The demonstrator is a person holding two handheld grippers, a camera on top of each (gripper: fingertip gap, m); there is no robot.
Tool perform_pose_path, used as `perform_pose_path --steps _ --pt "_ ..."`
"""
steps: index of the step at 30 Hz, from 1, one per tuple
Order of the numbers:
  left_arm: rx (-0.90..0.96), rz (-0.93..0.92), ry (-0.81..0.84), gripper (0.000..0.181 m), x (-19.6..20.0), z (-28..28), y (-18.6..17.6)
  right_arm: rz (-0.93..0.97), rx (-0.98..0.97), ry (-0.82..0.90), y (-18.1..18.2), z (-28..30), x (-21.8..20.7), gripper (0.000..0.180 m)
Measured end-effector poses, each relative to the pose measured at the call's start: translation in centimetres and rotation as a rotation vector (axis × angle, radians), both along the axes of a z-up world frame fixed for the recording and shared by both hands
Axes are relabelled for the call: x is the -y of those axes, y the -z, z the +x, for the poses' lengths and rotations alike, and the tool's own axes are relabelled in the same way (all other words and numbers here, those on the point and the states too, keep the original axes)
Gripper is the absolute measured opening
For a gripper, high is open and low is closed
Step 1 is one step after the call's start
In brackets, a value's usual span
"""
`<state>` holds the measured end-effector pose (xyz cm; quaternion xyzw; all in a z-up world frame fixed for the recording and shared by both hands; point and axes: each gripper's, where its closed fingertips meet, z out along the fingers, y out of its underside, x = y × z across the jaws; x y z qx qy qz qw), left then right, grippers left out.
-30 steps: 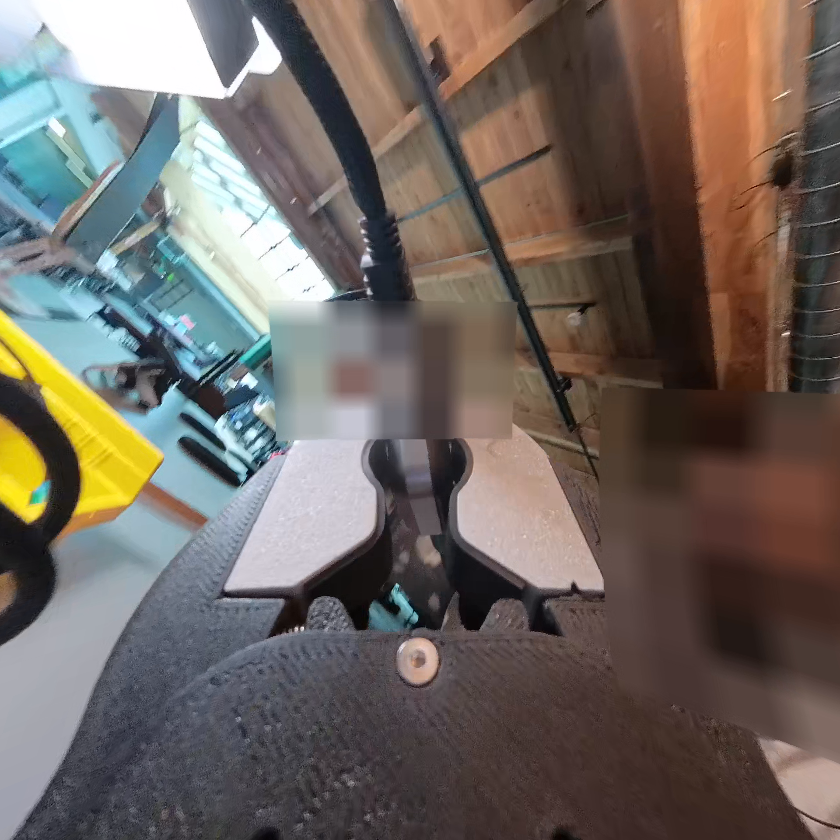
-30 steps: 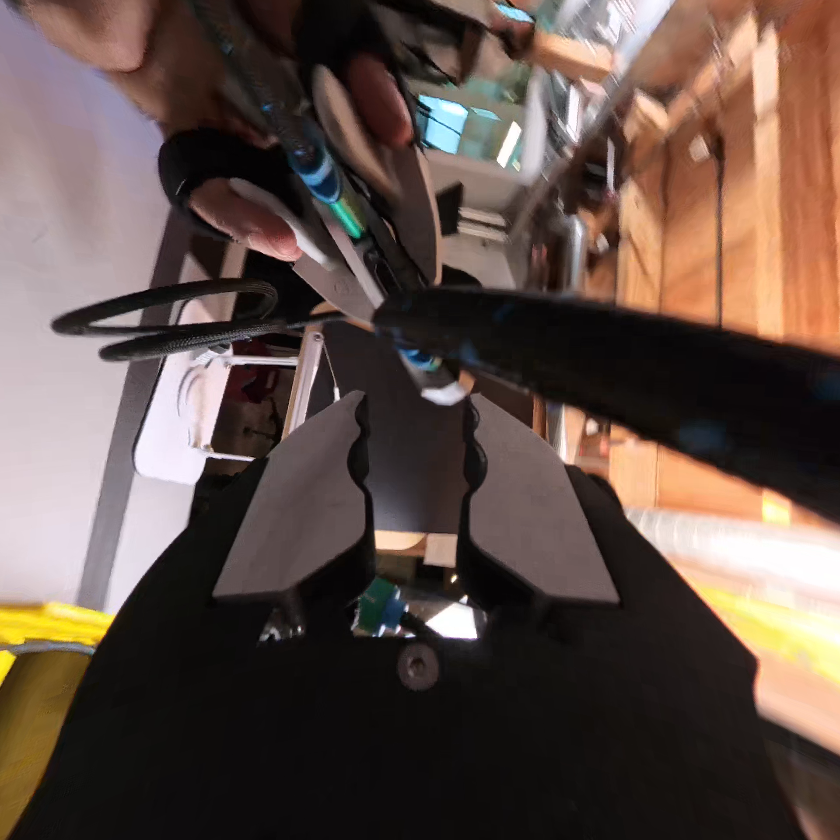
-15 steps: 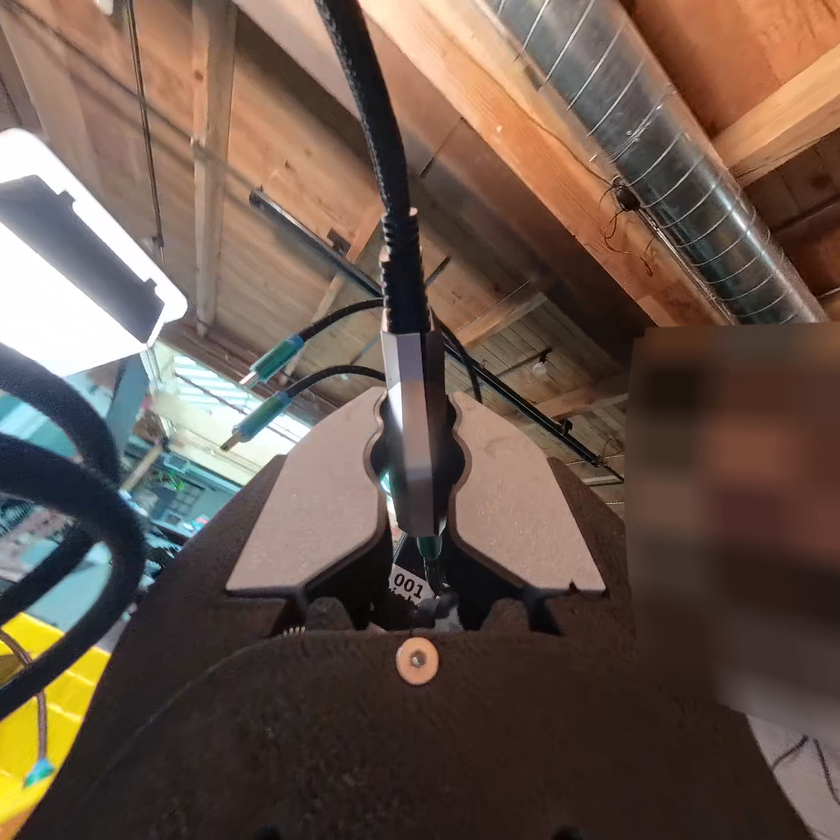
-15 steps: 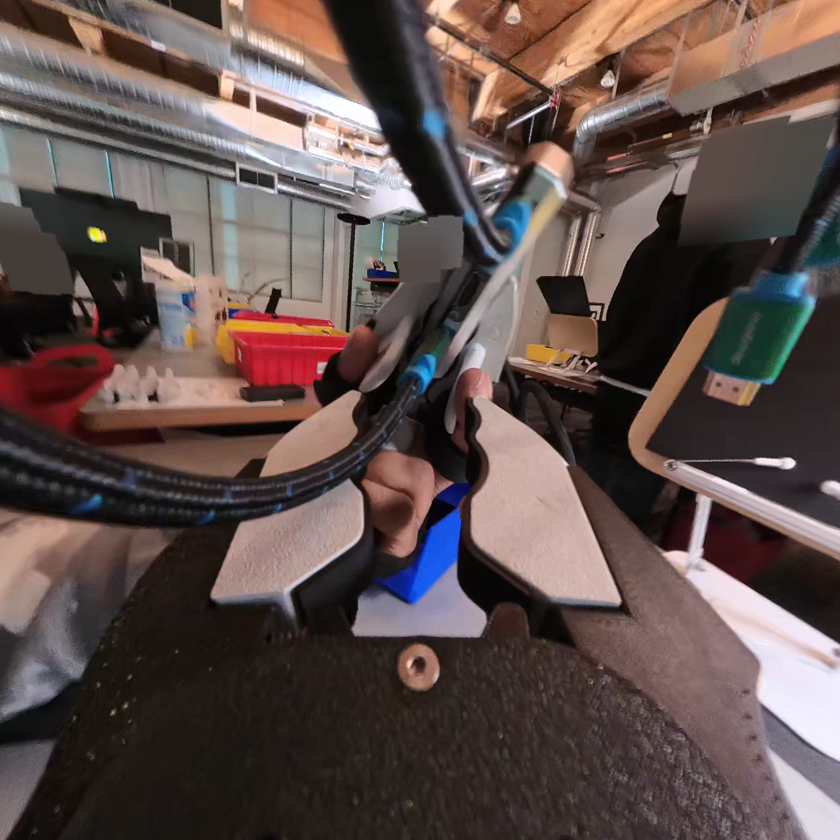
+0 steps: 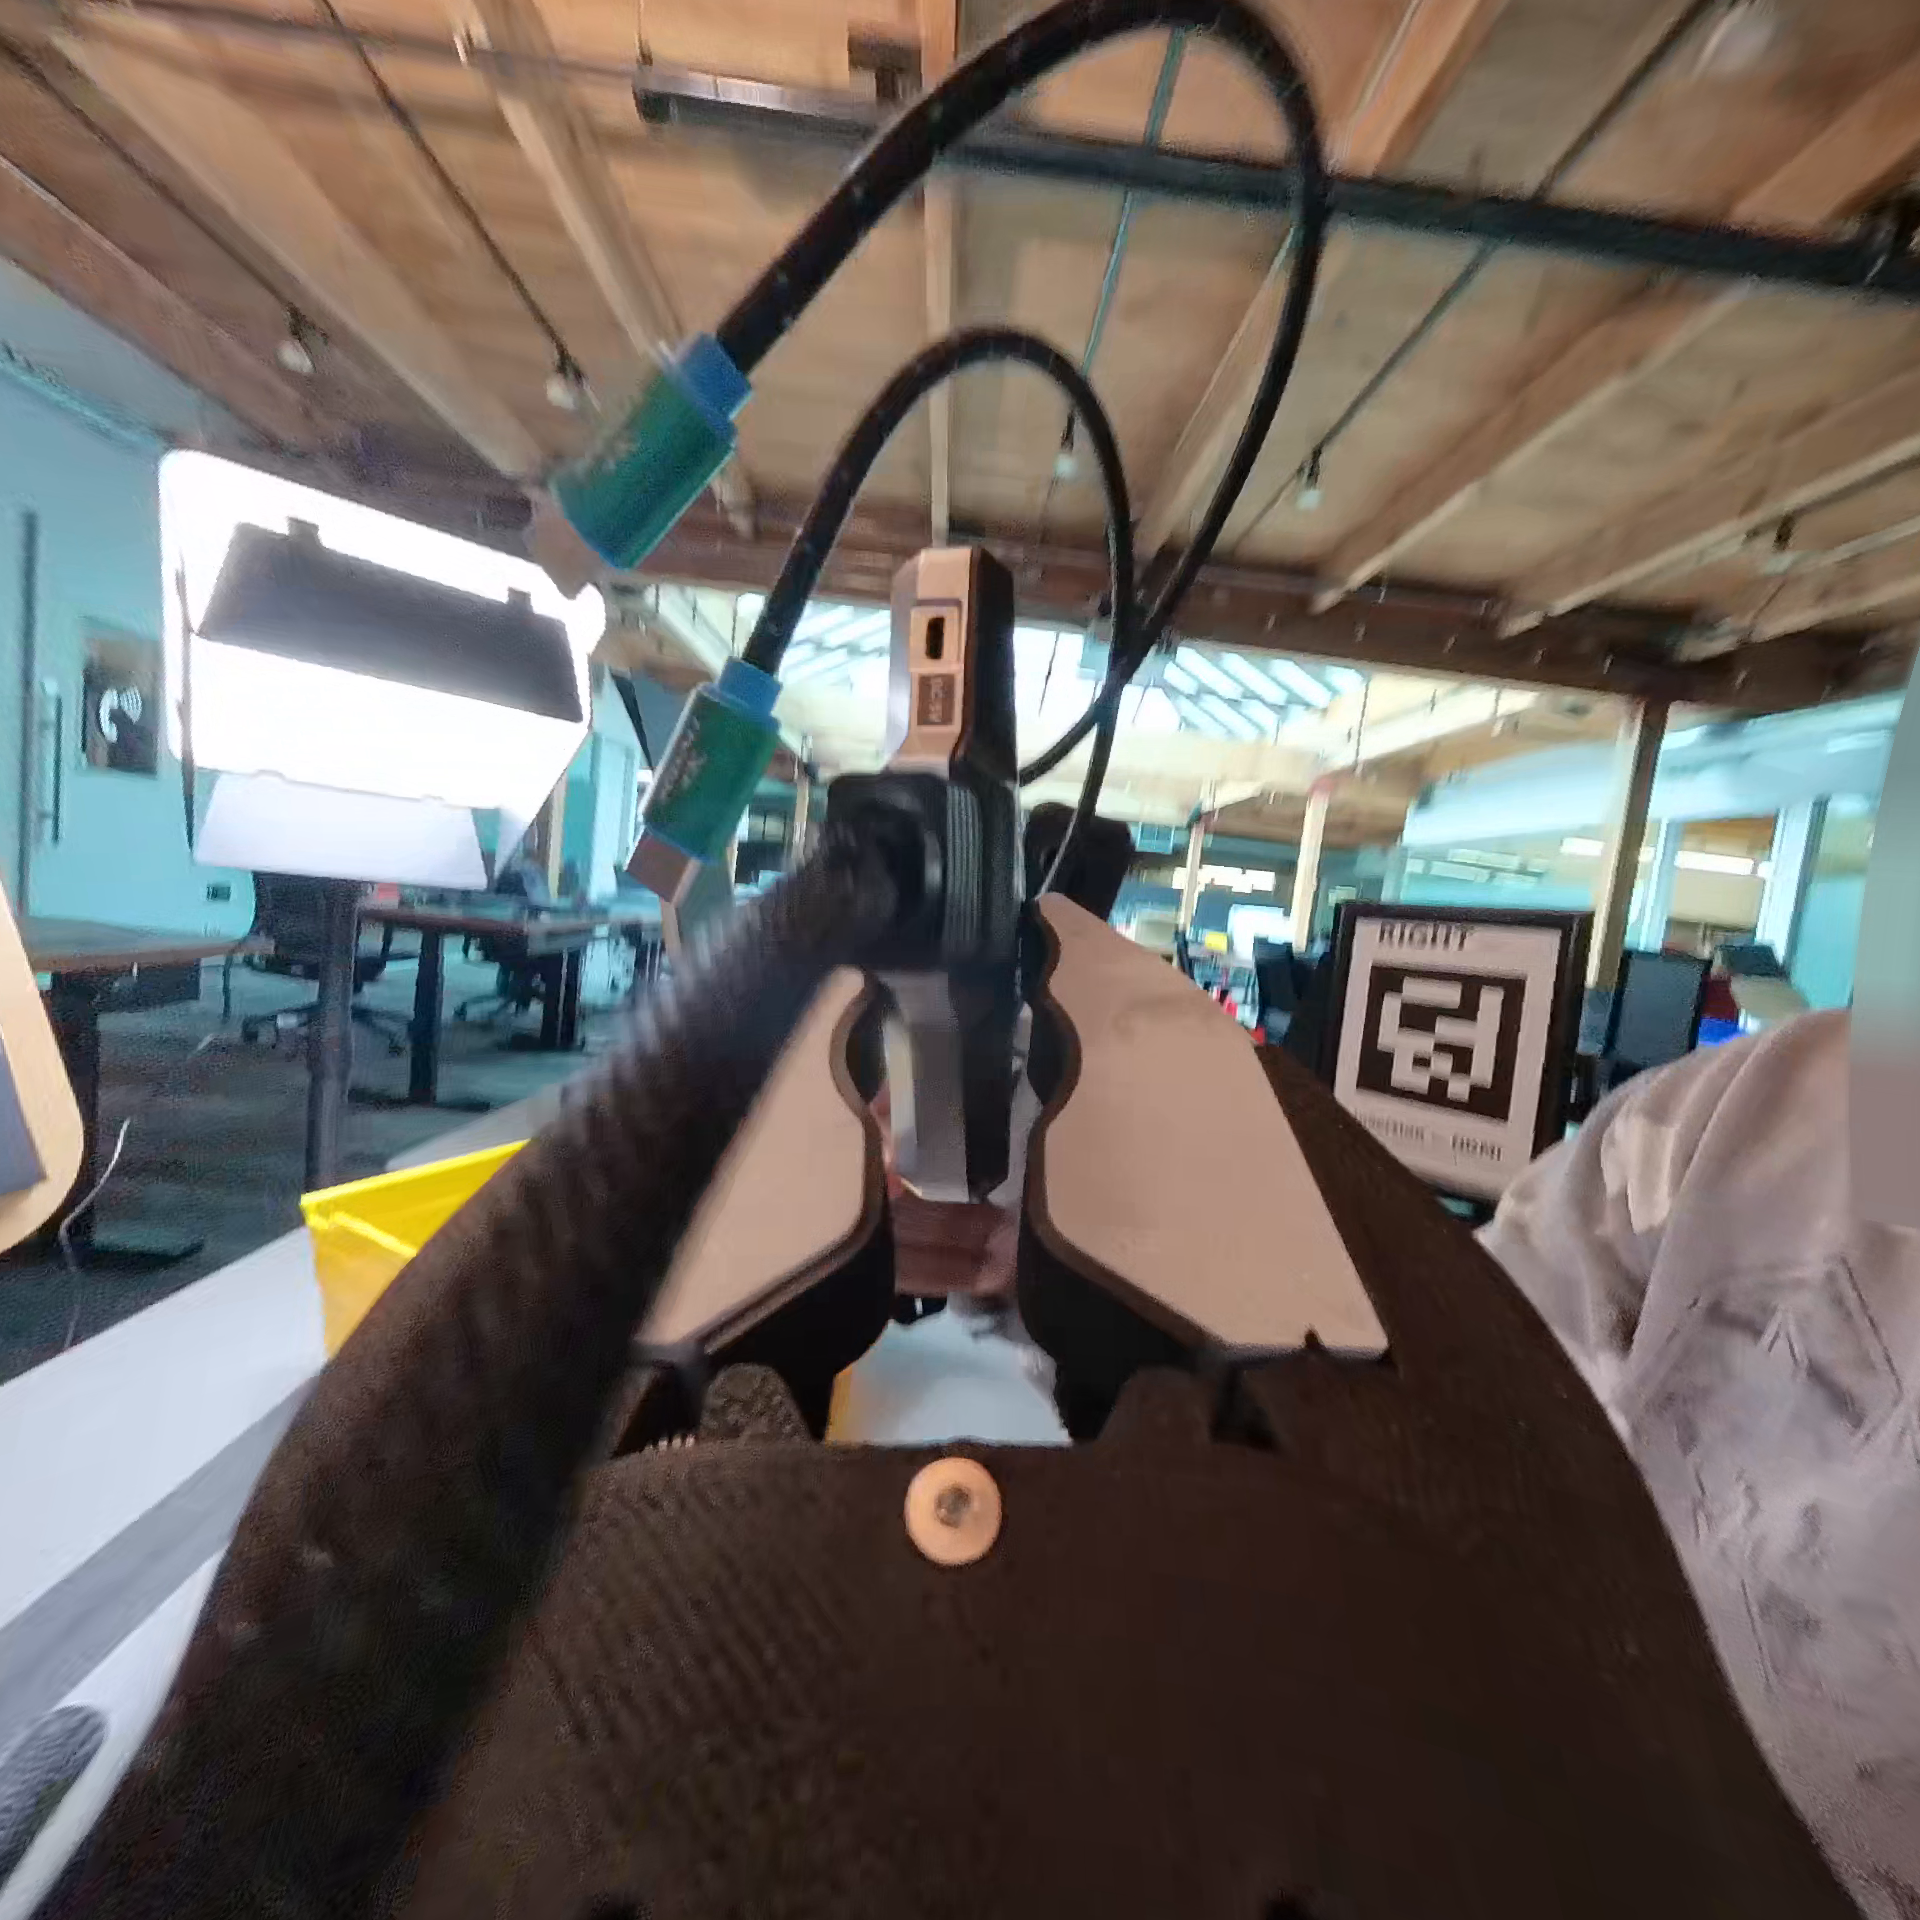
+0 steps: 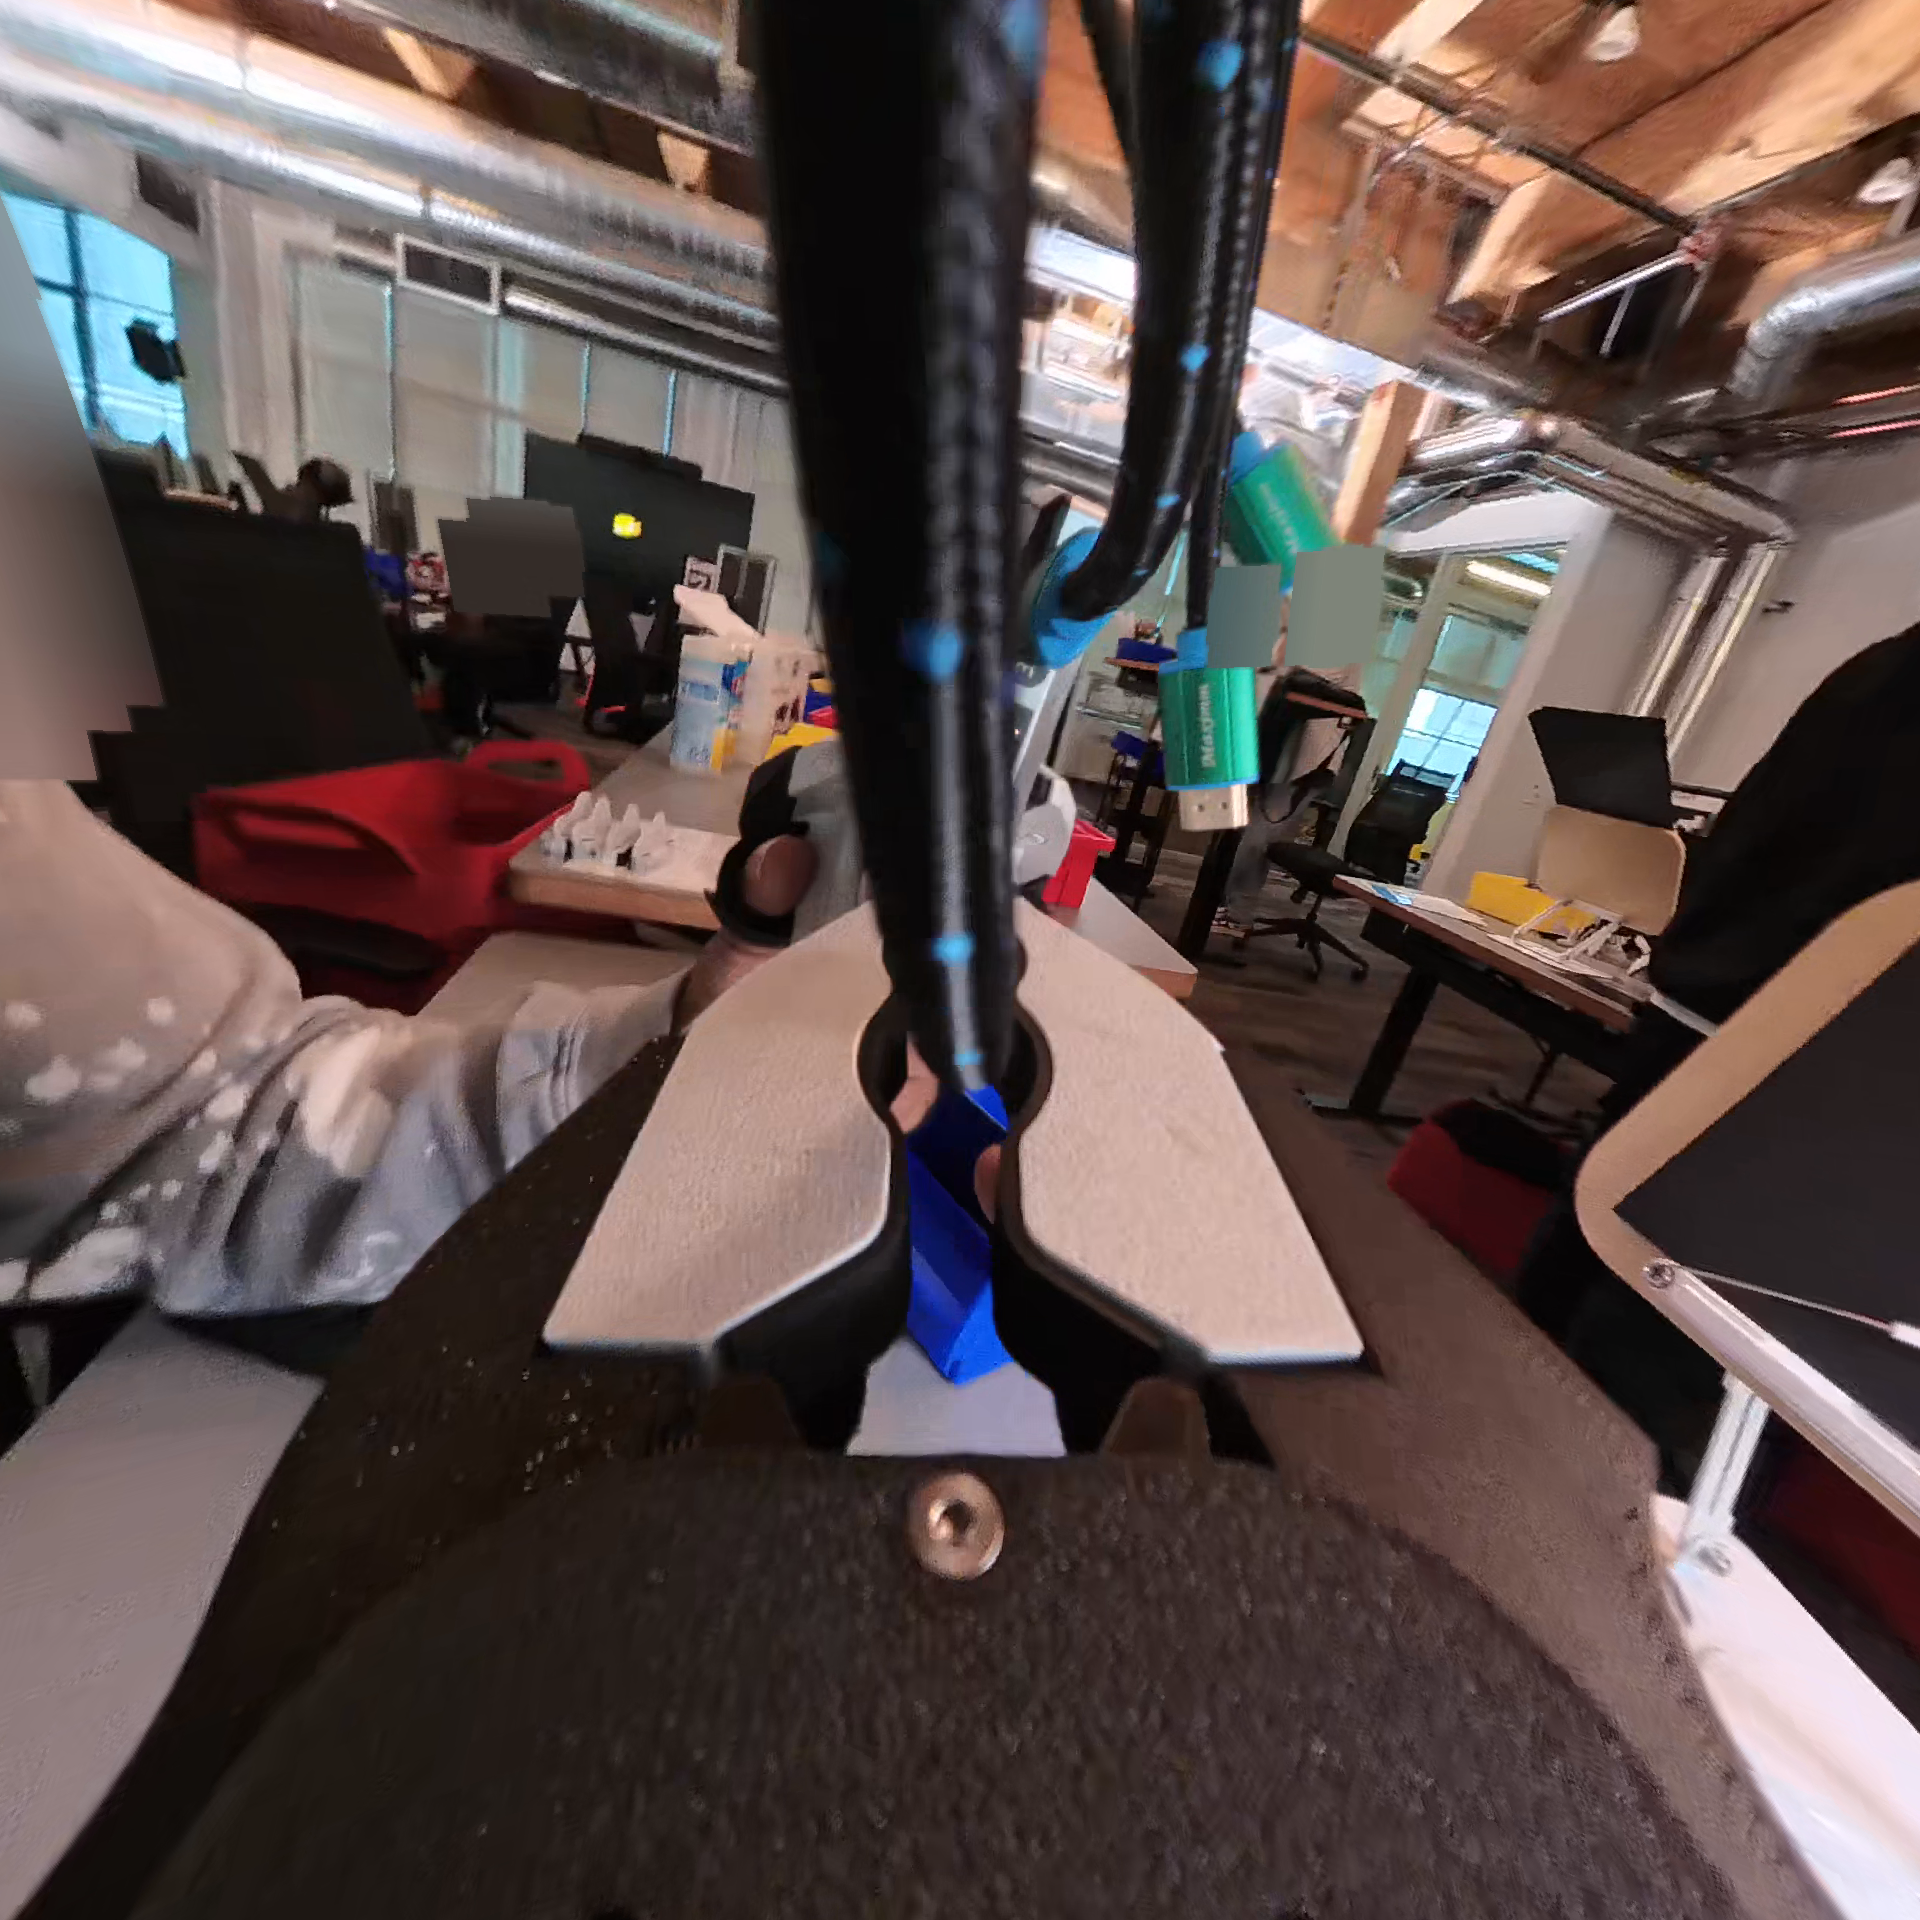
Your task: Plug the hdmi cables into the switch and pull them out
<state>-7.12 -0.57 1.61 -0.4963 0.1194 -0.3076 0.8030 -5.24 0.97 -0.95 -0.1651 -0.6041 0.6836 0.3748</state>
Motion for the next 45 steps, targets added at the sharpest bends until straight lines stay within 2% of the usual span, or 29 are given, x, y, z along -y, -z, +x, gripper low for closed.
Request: perform_pose_path --steps 2,6,10,14,20,26,36,38,40,42,45 --pt "-0.048 -0.052 0.013 0.024 -0.6 0.7 0.9 0.005 -0.004 -0.022 0.5 0.6 -0.7 0.012" --pt "-0.018 -0.057 0.001 0.023 -1.9 1.0 1.7 -0.036 0.015 -0.026 1.2 0.7 -1.9 0.012" --pt "0.018 -0.020 0.011 0.023 -2.1 0.8 2.0 -0.123 0.028 -0.046 0.9 0.5 -2.2 0.011" --pt "-0.008 0.026 -0.047 0.024 -2.2 0.8 2.1 -0.198 0.063 -0.078 0.7 0.2 -2.2 0.011" --pt "-0.054 0.029 -0.075 0.024 -2.3 1.4 2.1 -0.163 0.088 -0.104 0.9 0.7 -2.2 0.011" --pt "-0.188 -0.037 -0.133 0.026 -2.5 1.6 2.7 -0.126 0.138 -0.127 1.9 0.6 -1.9 0.010" --pt "-0.224 -0.051 -0.098 0.022 -2.3 2.0 2.9 -0.084 0.138 -0.139 2.1 0.8 -1.9 0.011" --pt "-0.201 -0.025 -0.119 0.022 -1.9 1.5 2.3 -0.130 0.106 -0.130 1.3 1.5 -3.7 0.011" --pt "-0.086 0.072 -0.145 0.021 0.8 -1.6 -0.1 -0.174 0.074 -0.043 0.2 2.5 -7.8 0.011" --pt "-0.147 0.059 -0.226 0.022 2.7 -3.4 -0.9 -0.120 0.069 0.117 -0.2 3.4 -10.9 0.011" --pt "-0.223 -0.016 -0.329 0.022 3.3 -4.4 -1.1 -0.123 0.104 0.298 -0.7 4.3 -14.9 0.011"
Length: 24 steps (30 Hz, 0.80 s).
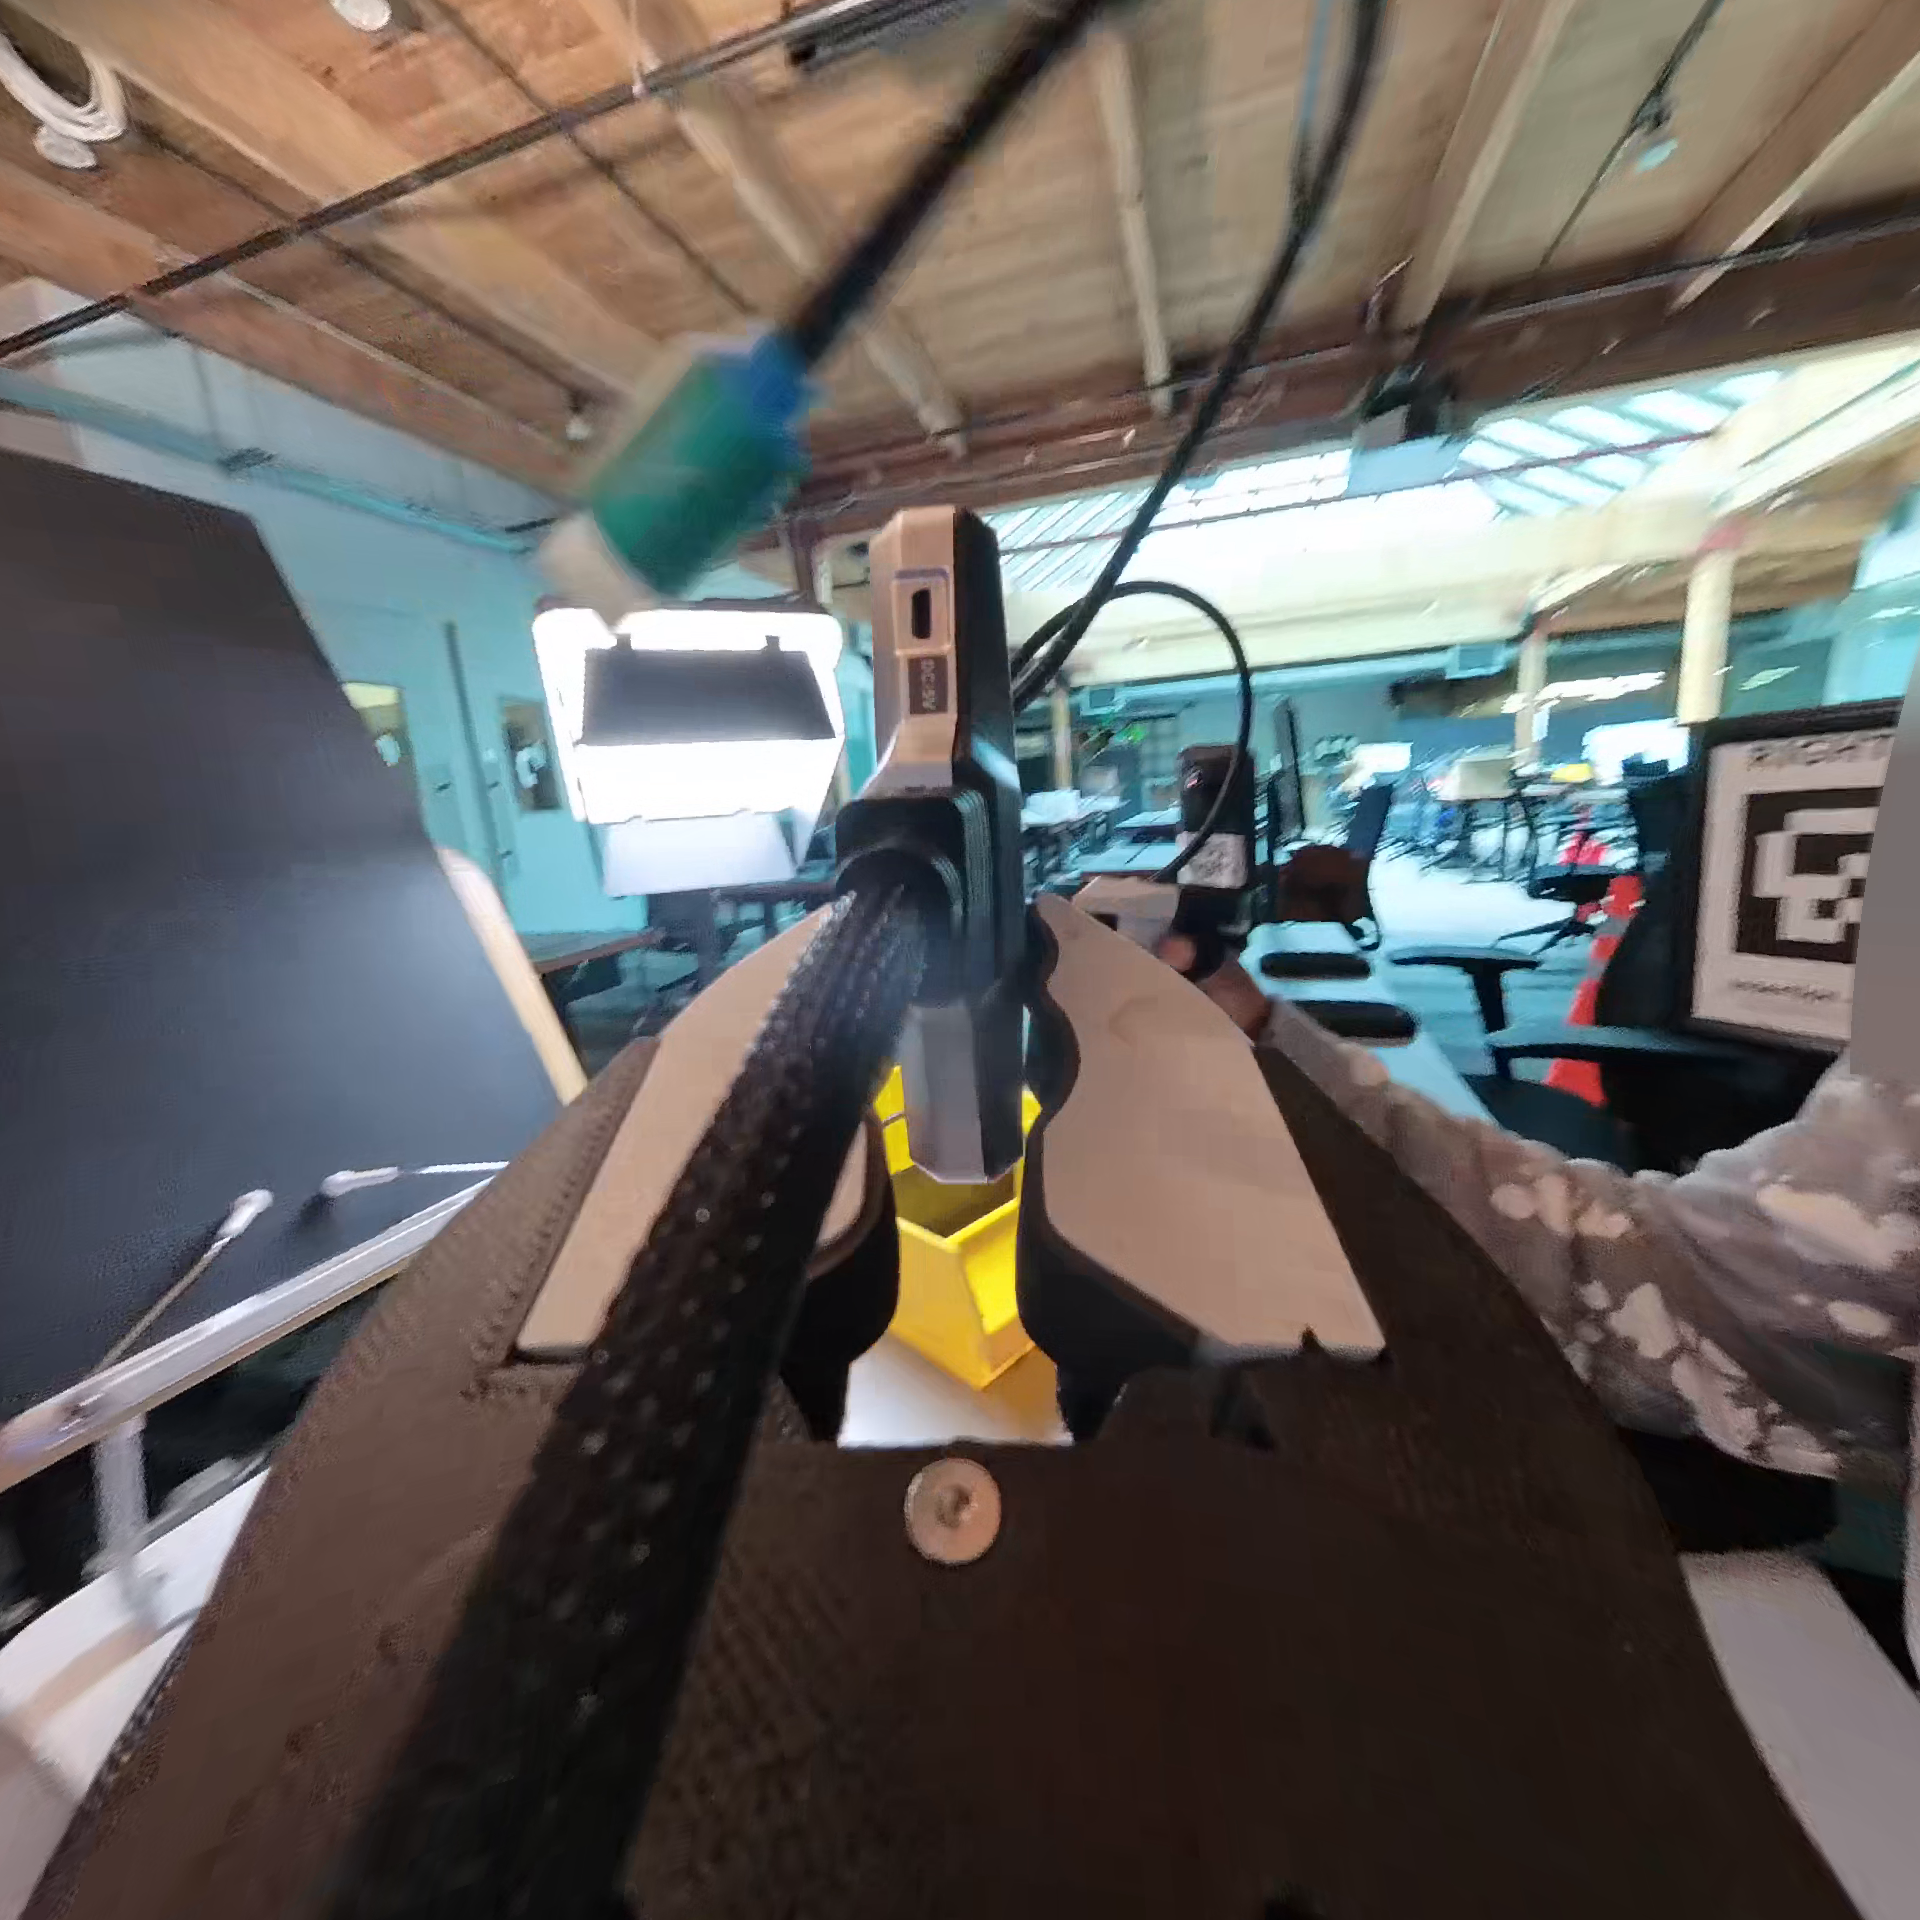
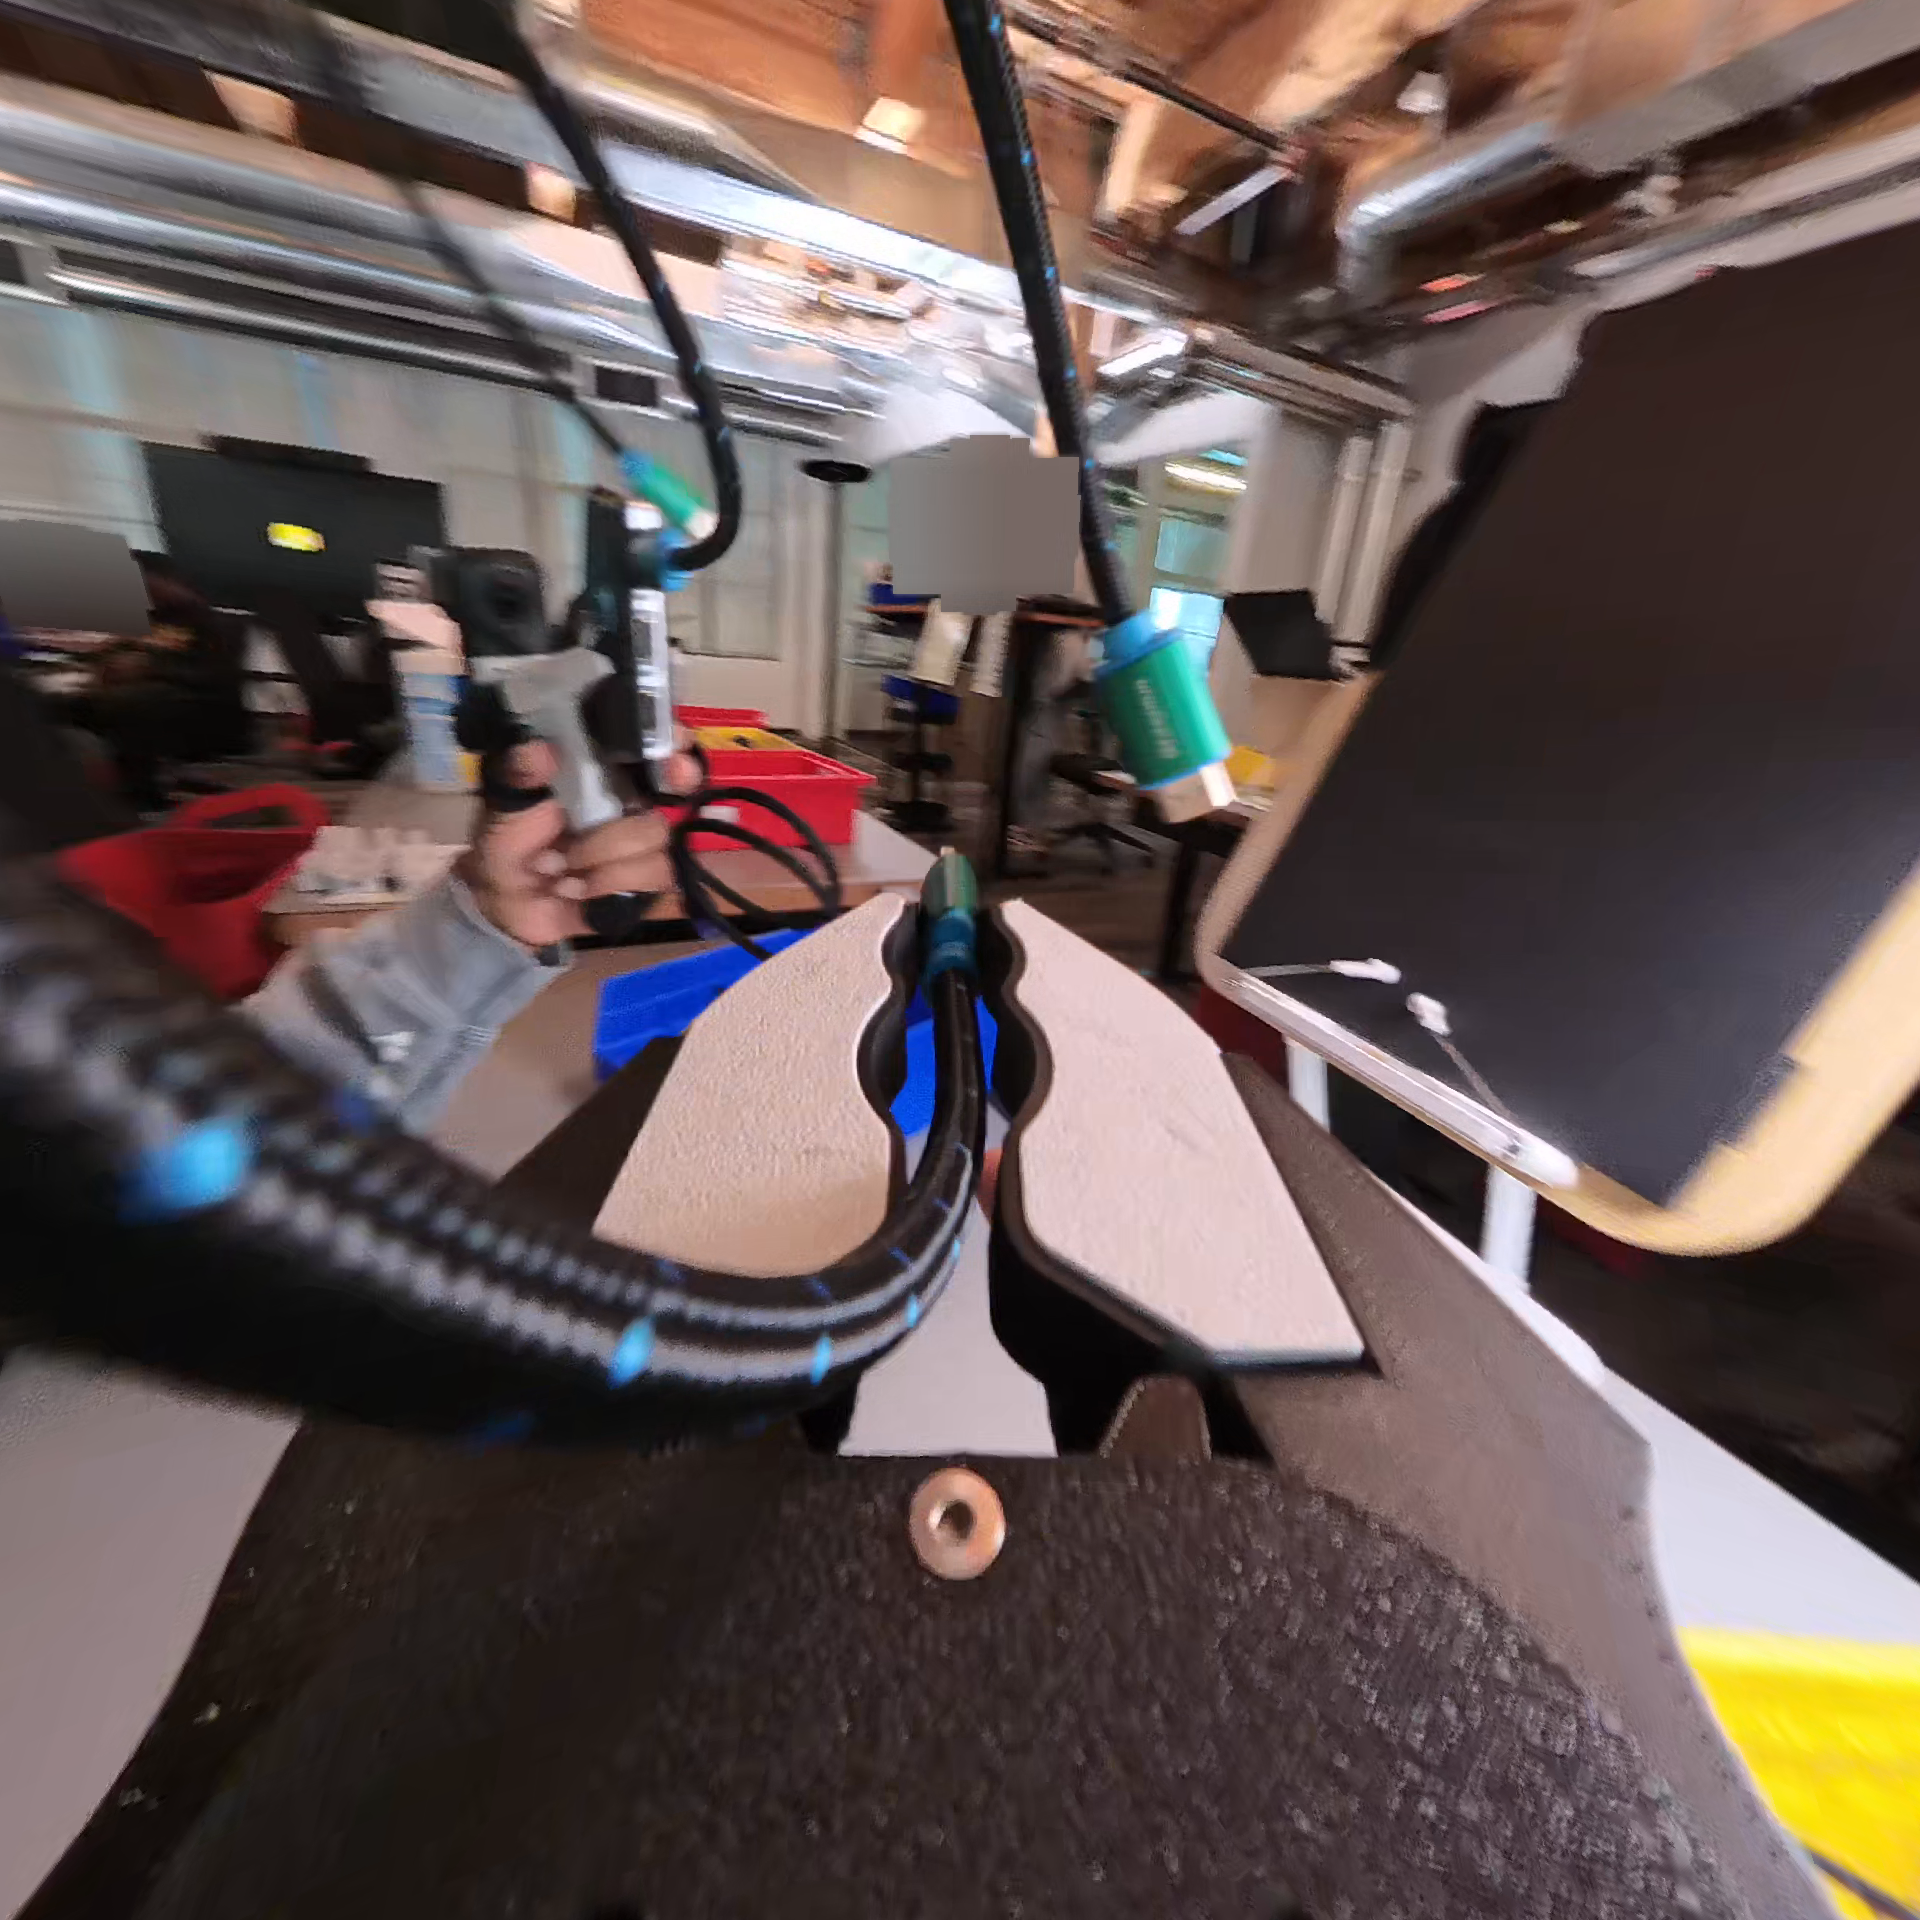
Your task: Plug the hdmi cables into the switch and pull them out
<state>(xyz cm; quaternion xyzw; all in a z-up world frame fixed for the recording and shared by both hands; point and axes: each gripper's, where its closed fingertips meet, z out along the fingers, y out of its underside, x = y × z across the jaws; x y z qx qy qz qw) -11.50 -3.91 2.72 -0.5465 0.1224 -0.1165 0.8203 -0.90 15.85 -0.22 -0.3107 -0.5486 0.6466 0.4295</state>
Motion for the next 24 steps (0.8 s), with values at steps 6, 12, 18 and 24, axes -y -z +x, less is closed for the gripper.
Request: perform_pose_path --steps 6,12,18,24 --pt "0.029 -0.095 -0.090 0.022 -1.0 -1.3 0.8 -0.052 0.290 0.247 3.7 1.1 -6.7 0.011" --pt "0.126 -0.111 -0.052 0.022 -0.8 -1.8 0.4 -0.143 0.693 0.368 11.3 4.1 -10.8 0.011" --pt "0.121 -0.132 -0.081 0.022 -0.7 -1.8 0.3 -0.629 0.786 0.390 18.8 2.8 -10.5 0.011" --pt "0.140 -0.153 -0.058 0.022 -0.8 -1.3 0.4 -0.741 0.791 0.476 20.7 1.3 -11.0 0.014"
